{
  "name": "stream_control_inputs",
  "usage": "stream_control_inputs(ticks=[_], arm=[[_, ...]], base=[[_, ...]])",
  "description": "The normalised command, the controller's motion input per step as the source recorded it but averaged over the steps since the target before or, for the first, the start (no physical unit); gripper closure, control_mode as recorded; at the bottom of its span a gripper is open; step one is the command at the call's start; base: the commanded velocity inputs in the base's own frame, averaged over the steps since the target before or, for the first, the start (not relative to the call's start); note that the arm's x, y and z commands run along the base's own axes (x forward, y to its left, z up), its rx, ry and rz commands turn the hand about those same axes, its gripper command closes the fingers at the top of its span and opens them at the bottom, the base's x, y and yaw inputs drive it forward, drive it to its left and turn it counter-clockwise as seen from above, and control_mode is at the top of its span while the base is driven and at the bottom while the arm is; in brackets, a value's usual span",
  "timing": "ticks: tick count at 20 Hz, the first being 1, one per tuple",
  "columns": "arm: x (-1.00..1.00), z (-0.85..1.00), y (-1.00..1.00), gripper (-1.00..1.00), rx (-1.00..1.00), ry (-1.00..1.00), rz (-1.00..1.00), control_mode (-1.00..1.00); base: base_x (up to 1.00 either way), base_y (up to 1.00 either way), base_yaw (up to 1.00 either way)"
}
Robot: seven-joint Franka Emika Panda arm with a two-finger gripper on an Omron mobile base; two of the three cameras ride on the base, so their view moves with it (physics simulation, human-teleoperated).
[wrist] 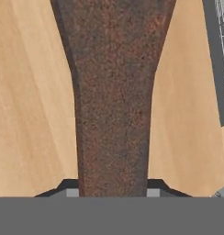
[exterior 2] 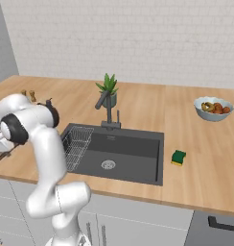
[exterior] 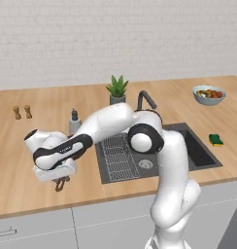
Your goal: Pick the pan and sponge and place them into the sink. Then turn on the water.
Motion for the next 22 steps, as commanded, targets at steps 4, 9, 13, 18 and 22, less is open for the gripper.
stream_control_inputs(ticks=[4,9,13,18,22], arm=[[-0.39,0.35,-1.0,1.0,0.11,-0.14,-0.08,-1.0],[-0.34,0.94,-0.97,1.0,0.14,-0.09,-0.13,-1.0],[-0.27,0.87,-0.98,1.0,0.16,0.0,-0.15,-1.0],[-0.2,0.62,-0.9,1.0,0.03,0.01,-0.01,-1.0],[-0.09,0.47,-0.78,1.0,0.0,0.06,0.28,-1.0]], base=[[0.0,0.0,0.0],[0.0,0.0,0.0],[0.0,0.0,0.0],[0.0,0.0,0.0],[0.0,0.0,0.0]])
